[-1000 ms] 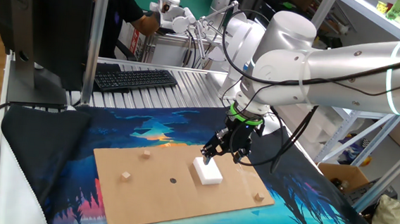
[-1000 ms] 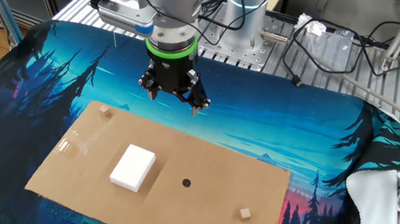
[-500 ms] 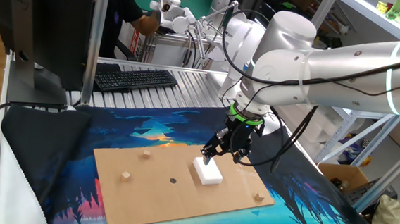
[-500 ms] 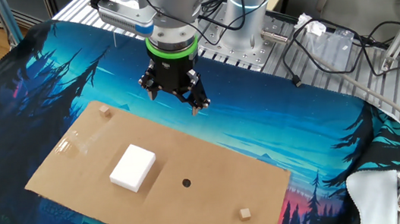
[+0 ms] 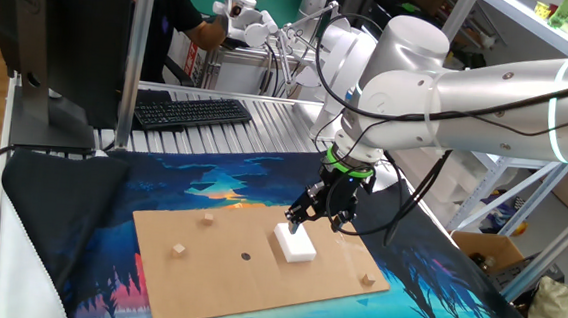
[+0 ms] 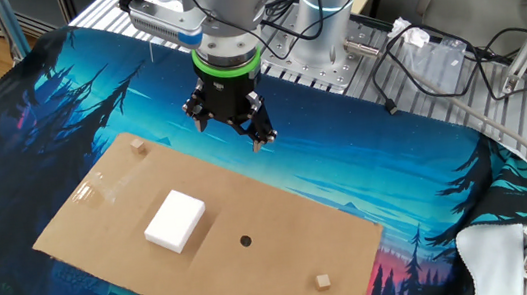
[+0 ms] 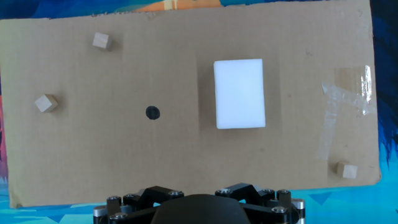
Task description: Clean the tabletop with a sponge
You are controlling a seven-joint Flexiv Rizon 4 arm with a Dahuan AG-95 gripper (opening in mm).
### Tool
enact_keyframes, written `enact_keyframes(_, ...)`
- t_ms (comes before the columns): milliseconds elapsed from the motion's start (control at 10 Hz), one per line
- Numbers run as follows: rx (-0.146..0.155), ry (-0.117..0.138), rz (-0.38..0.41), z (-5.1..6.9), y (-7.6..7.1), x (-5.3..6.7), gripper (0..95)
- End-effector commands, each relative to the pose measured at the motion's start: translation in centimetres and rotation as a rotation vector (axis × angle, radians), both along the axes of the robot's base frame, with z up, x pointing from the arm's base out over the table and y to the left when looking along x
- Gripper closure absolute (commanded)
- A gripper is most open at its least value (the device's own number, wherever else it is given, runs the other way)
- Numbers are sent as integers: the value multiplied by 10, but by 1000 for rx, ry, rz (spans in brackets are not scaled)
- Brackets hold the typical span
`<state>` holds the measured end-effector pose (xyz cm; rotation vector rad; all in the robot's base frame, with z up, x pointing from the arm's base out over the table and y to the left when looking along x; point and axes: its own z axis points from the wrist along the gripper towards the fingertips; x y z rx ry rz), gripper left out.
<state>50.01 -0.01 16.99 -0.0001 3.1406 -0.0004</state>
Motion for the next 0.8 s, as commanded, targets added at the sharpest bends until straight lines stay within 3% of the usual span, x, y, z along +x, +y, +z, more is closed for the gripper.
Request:
enact_keyframes(100, 72, -14, 13, 0, 0, 0, 950)
enact_keyframes(800, 69, -16, 14, -2, 1, -2, 950)
